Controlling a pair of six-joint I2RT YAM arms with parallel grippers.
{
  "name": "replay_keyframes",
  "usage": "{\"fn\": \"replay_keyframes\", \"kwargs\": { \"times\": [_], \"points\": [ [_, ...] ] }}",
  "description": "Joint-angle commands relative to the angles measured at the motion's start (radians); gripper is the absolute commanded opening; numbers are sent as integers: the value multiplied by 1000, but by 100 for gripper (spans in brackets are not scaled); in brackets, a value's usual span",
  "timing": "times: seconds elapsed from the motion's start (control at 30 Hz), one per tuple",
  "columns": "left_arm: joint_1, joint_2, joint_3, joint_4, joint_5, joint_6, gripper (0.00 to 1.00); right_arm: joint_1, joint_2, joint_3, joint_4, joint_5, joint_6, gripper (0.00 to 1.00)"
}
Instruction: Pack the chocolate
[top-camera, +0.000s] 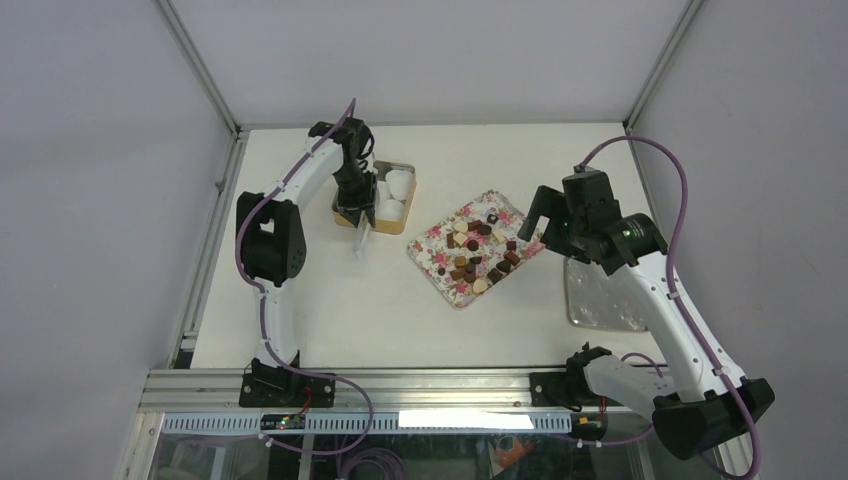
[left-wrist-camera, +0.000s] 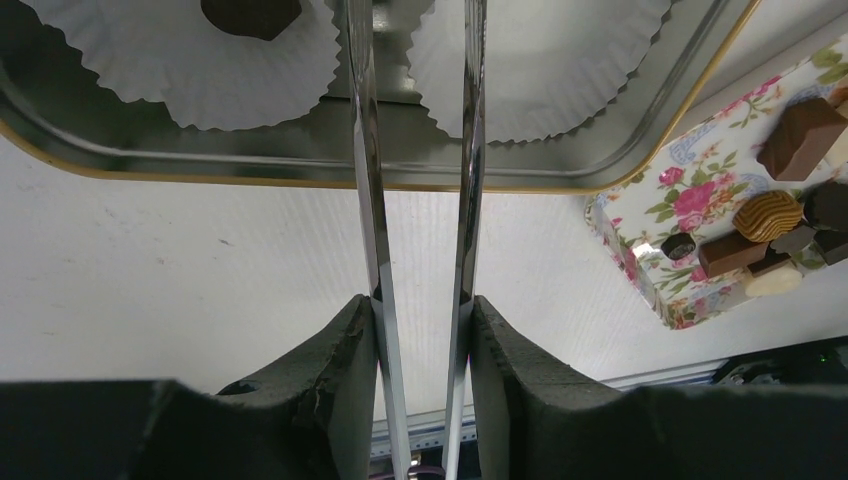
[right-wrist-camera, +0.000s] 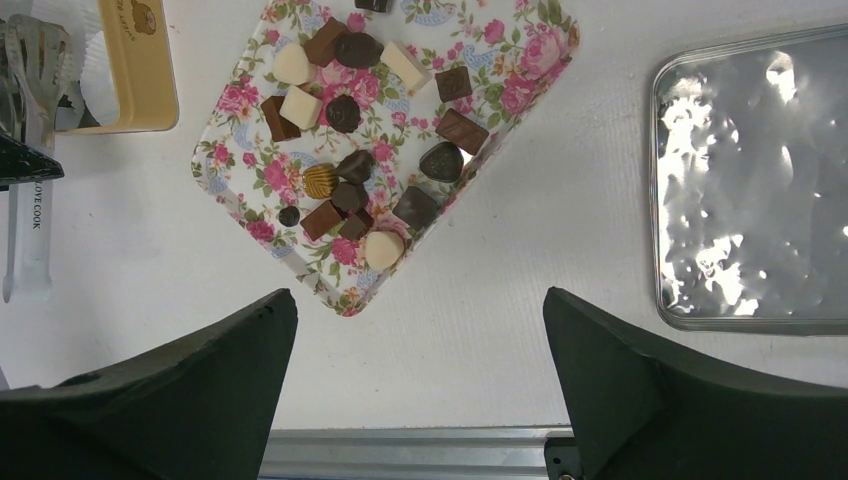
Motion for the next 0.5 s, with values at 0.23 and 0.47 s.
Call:
{"fn": "replay_keyframes", "kwargs": {
  "times": [0.23, 0.47],
  "points": [
    [7, -7, 74, 19, -19, 14, 41, -4, -16, 12, 39, -4, 3, 98],
    [6, -38, 106, -8, -31, 7, 39, -4, -28, 9, 30, 3, 4, 98]
  ]
}}
